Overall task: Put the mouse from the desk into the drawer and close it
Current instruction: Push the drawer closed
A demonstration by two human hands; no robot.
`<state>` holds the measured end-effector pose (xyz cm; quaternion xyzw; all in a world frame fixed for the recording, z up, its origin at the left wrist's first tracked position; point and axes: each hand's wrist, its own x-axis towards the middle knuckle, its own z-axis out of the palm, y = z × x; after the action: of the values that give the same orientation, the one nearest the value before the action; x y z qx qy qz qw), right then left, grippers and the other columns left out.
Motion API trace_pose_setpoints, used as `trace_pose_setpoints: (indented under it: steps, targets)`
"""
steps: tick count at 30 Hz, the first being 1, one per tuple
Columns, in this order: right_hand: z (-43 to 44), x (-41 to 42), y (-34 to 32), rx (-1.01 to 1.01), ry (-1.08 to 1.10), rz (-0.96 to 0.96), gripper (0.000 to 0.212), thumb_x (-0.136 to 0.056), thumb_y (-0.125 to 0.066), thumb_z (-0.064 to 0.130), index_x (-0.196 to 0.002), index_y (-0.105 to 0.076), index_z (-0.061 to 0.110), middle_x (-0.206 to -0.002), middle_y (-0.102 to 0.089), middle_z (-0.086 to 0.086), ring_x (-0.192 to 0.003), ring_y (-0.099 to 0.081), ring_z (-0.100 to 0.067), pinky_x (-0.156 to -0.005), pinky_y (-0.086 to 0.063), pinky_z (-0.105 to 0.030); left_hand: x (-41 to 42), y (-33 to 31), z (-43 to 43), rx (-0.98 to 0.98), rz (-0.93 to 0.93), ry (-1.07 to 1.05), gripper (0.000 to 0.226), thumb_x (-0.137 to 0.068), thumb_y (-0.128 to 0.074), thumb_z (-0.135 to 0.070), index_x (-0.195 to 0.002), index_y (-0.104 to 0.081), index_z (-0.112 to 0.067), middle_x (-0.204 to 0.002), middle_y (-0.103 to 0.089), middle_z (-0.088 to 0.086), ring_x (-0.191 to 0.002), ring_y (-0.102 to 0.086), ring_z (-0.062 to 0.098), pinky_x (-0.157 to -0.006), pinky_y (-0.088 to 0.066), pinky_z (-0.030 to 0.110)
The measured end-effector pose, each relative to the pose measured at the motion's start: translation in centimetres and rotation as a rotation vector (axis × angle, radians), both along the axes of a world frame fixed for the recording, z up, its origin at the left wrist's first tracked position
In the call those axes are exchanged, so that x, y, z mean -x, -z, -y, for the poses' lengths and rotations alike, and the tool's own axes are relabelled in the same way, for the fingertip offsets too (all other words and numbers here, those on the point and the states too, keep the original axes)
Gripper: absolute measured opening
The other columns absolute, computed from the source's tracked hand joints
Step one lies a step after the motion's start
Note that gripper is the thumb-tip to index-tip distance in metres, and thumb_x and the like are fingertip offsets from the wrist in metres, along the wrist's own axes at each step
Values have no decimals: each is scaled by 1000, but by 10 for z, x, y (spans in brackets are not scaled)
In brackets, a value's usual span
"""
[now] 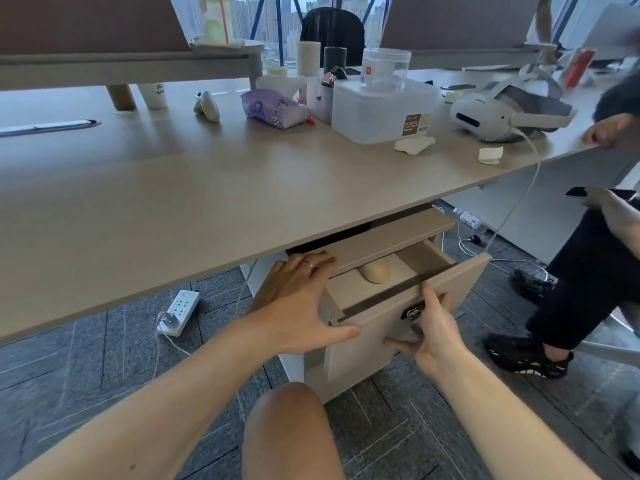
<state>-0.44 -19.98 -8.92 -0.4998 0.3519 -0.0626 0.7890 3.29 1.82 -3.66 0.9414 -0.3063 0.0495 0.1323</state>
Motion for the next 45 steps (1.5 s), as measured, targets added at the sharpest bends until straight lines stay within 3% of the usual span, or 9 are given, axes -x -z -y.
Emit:
trace_pose_setpoints:
  steps: [6, 9, 12, 15, 21, 34, 39, 42, 45]
  targets:
    - [-19, -22, 16, -101, 10, 13, 57, -99, -50, 37, -151, -29, 44, -159, -28, 6, -142, -31, -31, -71, -56, -66, -8, 3, -2, 43, 84, -6, 84, -86, -53, -69, -156, -33, -27, -161, -34, -9, -144, -28, 14, -114, -21, 29]
    - [-20, -43, 22, -117, -13, 17, 59, -99, -51, 26, -152, -30, 41, -162, -23, 4, -144, -27, -35, -65, -58, -61, -6, 8, 1, 9, 175, -33, 65, -91, -59, -49, -149, -47, -22, -154, -48, -3, -137, -45, 19, -107, -36, 34]
    - [-26, -63, 22, -166, -40, 29, 65, -96, -57, 22, -153, -30, 37, -163, -20, -1, -147, -21, -39, -60, -59, -57, -10, 16, 3, 27, 238, -67, 55, -78, -78, -23, -131, -66, -17, -133, -68, 0, -116, -64, 21, -90, -49, 32]
    - [-35, -75, 19, -162, -55, 7, 69, -95, -60, 28, -154, -26, 38, -162, -23, -2, -147, -22, -39, -54, -59, -52, -16, 21, 2, 73, 275, -65, 61, -66, -84, -5, -124, -71, -17, -126, -72, -1, -108, -67, 19, -85, -51, 29]
    - [-42, -76, 12, -123, -71, 2, 73, -99, -52, 33, -151, -7, 56, -163, -21, 0, -146, -25, -39, -66, -59, -57, -20, 30, 0, 123, 329, -32, 63, -69, -77, 1, -129, -68, -19, -131, -69, -2, -110, -63, 20, -83, -45, 31]
    - [-42, -72, 11, -53, -94, -5, 71, -99, -52, 35, -151, -8, 56, -163, -24, 0, -144, -29, -39, -80, -55, -65, -24, 32, 3, 133, 285, -38, 65, -68, -77, 4, -128, -69, -19, -130, -70, -1, -114, -64, 21, -88, -50, 32]
    - [-27, -51, -11, 261, -266, -130, 79, -95, -56, 43, -154, -3, 48, -161, -29, -3, -139, -36, -37, -87, -53, -61, -19, 0, 10, 22, 75, -20, 59, -72, -61, 11, -126, -64, -13, -131, -66, 6, -119, -59, 30, -93, -51, 40]
    - [-5, -28, -34, 831, -498, -207, 86, -95, -50, 51, -157, 4, 31, -159, -32, -12, -136, -43, -37, -100, -47, -47, -6, -27, 18, -240, -24, -26, 44, -88, -68, -21, -130, -55, -16, -133, -58, 6, -121, -55, 29, -88, -50, 37]
    - [17, -5, -70, 1299, -732, -253, 90, -89, -45, 64, -158, -2, 26, -158, -30, -20, -139, -40, -38, -108, -39, -44, 9, -62, 23, -219, -91, 70, 56, -94, -59, -47, -143, -47, -23, -142, -53, 5, -129, -53, 29, -99, -49, 46]
